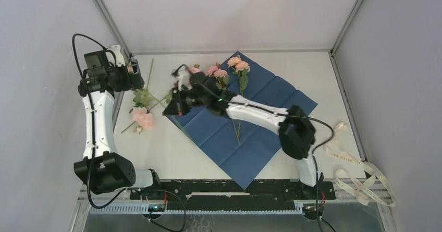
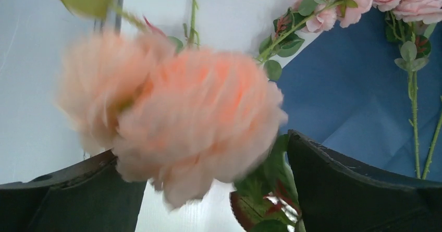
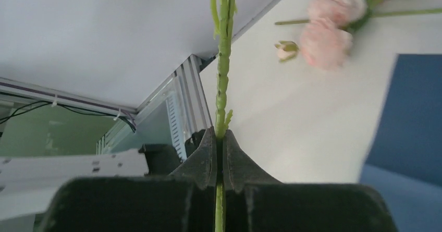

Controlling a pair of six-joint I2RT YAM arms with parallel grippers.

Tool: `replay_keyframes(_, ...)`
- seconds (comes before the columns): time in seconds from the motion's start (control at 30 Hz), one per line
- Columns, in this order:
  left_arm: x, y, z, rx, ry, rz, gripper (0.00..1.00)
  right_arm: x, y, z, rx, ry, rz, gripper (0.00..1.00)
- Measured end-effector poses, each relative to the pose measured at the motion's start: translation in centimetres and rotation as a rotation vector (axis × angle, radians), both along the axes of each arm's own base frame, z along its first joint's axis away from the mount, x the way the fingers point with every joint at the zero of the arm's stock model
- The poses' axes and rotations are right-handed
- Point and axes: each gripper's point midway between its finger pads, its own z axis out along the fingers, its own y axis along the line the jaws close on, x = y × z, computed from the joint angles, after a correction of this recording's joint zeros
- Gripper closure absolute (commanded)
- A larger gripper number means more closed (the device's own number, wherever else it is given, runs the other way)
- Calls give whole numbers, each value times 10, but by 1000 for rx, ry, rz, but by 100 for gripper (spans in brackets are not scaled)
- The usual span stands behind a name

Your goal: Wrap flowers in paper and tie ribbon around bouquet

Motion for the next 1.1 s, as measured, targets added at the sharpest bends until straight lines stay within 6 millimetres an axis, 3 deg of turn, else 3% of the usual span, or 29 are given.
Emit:
replay_keyframes(0.13, 3, -1, -6, 9, 17, -29, 0, 20, -63, 34, 7, -15, -99, 100)
replay_keyframes(0.27, 20, 12, -40, 39, 120, -43, 0, 56, -141, 49, -25, -22, -283, 100)
replay_keyframes(0.33, 32, 24, -68, 53, 210, -43, 0, 81, -182, 36, -91, -12, -413, 100)
replay_keyframes(0.43, 55, 40, -122, 43, 365, -53, 0, 117, -227, 7, -193, -4, -587, 100)
replay_keyframes(0.5, 62, 44, -155, 26, 456, -60, 0, 133, -254, -24, -283, 30, -667, 100)
replay_keyframes(0.6, 67, 45, -189, 19, 553, -77, 0, 141, -269, -73, -405, 83, -696, 100)
replay_keyframes(0.7, 76, 45, -203, 57, 596, -96, 0, 142, -275, -124, -515, 143, -709, 100)
replay_keyframes(0.77, 86, 44, -206, 95, 602, -106, 0, 142, -280, -147, -564, 170, -725, 100)
replay_keyframes(0.87, 100, 43, -209, 147, 604, -121, 8, 141, -283, -161, -599, 183, -751, 100)
replay_keyframes(1.0, 105, 45, -222, 189, 637, -134, 20, 145, -283, -162, -603, 176, -791, 64)
replay_keyframes(1.1, 101, 50, -232, 203, 672, -130, 25, 142, -281, -163, -615, 173, -800, 54)
